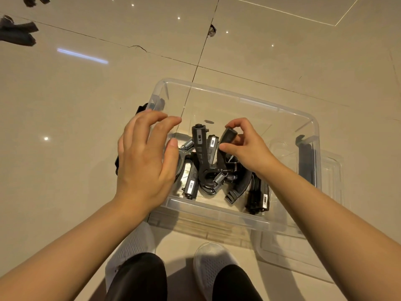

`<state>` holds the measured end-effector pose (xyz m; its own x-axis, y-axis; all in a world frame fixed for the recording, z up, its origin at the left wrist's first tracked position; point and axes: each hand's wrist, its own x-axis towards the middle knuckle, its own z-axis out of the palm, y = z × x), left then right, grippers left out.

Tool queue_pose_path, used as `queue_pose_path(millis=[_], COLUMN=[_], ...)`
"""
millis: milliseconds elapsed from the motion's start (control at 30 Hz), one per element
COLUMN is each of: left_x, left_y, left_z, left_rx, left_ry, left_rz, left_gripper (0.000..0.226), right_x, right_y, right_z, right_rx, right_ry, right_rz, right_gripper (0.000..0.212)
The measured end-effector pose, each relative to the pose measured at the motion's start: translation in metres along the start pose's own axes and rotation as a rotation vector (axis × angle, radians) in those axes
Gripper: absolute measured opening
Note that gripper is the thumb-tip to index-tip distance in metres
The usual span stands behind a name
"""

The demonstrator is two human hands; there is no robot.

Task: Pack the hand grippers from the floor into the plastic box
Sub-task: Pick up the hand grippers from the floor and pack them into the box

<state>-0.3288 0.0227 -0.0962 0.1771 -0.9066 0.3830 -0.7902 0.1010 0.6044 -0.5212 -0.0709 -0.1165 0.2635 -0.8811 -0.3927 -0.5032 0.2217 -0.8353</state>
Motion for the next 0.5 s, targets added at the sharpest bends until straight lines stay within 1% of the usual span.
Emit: queue_pose_path(millis=[100,167,200,267,333,433,500], left_x=[0.000,0.002,0.004,0.008,0.010,0.005,-0.001], left_y=[0.000,0.000,-0.001,-0.004,-0.010,-0.020,-0.025], left_z=[-0.001,-0.004,-0.006,-0.012,-0.018,-0.021,-0.018], left_rx=[-0.021,-0.090,-0.141,-0.214,-0.187,-0.038,0.047], left_ry=[0.010,0.034,0.054,0.080,0.041,-0.061,-0.118], left_rz=[-0.016,-0.072,-0.119,-0.196,-0.213,-0.186,-0.171], left_gripper=[0.033,0.034,0.034,0.035,0.039,0.046,0.049], right_x=[-0.001,-0.007,-0.010,-0.016,-0.018,-0.013,-0.010], right_y=[-0.009,-0.023,-0.030,-0.041,-0.047,-0.049,-0.047], right_z=[0.000,0.003,0.005,0.012,0.018,0.020,0.019], right_rx=[0.071,0.032,-0.043,-0.303,-0.571,-0.866,-1.056], right_ry=[-0.020,-0.020,-0.020,-0.028,-0.017,-0.009,-0.084], right_rz=[-0.075,-0.211,-0.310,-0.571,-0.823,-1.034,-1.135], right_gripper=[0.036,0.035,0.033,0.028,0.029,0.041,0.039])
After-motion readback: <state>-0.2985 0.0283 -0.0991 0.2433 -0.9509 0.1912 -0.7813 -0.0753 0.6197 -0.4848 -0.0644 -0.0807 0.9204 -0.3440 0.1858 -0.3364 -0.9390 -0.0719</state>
